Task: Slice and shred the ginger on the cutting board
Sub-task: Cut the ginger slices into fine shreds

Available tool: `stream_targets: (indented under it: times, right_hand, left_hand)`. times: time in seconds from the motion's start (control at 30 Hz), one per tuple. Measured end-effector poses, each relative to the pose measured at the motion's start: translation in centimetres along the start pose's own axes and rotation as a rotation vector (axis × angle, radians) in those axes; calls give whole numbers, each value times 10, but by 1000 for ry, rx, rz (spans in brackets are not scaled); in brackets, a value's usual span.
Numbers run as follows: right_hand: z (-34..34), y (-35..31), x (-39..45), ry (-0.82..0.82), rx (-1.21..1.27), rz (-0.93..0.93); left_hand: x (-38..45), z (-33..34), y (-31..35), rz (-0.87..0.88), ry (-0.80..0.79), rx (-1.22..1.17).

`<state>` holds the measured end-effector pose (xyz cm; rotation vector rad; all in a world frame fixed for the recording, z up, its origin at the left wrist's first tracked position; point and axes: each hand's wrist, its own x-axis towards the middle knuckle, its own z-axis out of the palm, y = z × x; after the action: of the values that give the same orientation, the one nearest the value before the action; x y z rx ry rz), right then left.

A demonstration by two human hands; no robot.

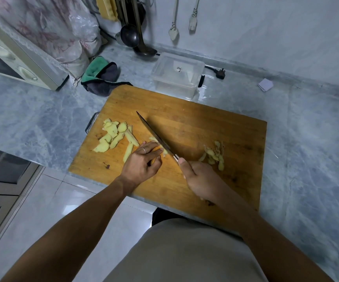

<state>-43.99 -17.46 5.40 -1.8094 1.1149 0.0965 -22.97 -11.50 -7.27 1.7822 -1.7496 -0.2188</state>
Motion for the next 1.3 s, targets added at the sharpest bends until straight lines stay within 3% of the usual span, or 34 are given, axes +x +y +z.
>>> stream_targets:
  times: [0.3,0.8,1.3]
  right_hand:
    - [9,6,5,5,-47,-48]
    - [19,11,11,5,0,-10]
    - [9,5,7,-14,-44,-48]
  left_hand:
    - [-1,1,-6,86,-77,137]
    - [4,-5,1,58,-123,97]
    - [0,0,-2,5,-50,45]
